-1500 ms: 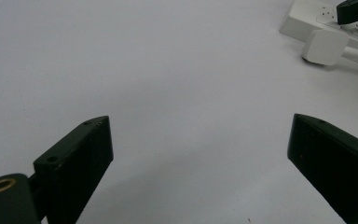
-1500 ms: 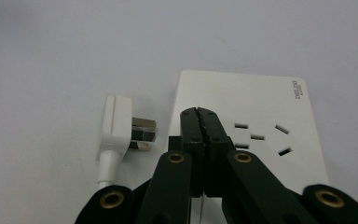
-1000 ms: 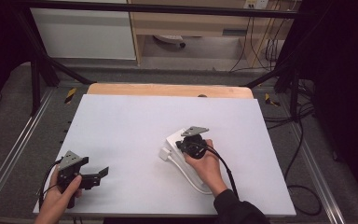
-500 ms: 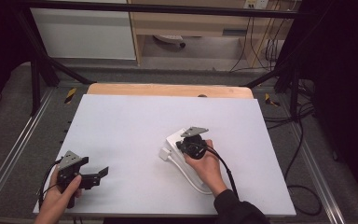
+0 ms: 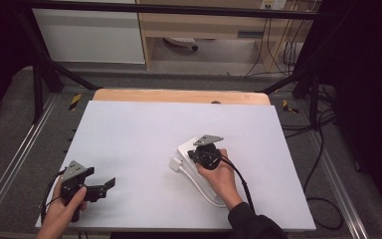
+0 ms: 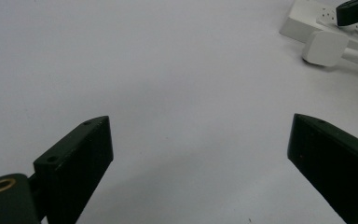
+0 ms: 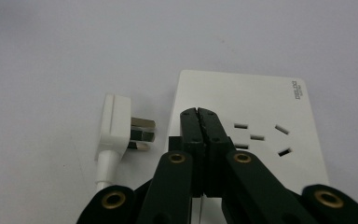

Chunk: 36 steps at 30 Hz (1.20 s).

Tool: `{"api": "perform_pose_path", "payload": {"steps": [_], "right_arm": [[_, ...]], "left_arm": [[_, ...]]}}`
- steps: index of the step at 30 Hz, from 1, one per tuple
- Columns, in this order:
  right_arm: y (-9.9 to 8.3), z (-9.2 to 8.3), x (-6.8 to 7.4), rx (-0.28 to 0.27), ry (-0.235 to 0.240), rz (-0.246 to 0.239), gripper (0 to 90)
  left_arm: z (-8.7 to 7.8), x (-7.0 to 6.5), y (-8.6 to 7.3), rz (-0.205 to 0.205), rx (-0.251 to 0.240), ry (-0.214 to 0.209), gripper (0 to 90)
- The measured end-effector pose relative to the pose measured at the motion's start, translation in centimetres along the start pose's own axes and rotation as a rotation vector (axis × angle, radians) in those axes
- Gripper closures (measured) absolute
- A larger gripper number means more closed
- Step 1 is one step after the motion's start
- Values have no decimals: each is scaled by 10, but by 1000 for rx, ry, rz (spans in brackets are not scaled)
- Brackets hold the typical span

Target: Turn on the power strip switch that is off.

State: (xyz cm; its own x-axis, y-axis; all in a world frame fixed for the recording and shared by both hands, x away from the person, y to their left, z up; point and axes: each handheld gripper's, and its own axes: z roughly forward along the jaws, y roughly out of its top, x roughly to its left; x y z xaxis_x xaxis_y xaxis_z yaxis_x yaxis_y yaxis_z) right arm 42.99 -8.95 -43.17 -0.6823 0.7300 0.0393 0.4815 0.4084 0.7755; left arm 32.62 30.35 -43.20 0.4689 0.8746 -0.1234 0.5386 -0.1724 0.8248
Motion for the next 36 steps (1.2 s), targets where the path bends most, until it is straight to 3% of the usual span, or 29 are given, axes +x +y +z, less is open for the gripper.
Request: {"api": "perform_pose_path", "payload": {"steps": [23,32,34,35,36], "right_arm": [[3,-11,-1,-31,9,-3,873],[5,-19,-2,-48,15,16,729],[6,-21,-3,-50,14,28,633],[7,-23,-4,-52,7,37,541],[7,-23,-4,-52,7,37,541]], "left_arm": [[0,-1,0,-2,0,2,67],[-1,0,0,-2,-1,0,67],[-1,0,0,-4,-2,0,67],[-1,0,0,-3,-2,0,67],[-1,0,0,-2,-1,0,67]]}}
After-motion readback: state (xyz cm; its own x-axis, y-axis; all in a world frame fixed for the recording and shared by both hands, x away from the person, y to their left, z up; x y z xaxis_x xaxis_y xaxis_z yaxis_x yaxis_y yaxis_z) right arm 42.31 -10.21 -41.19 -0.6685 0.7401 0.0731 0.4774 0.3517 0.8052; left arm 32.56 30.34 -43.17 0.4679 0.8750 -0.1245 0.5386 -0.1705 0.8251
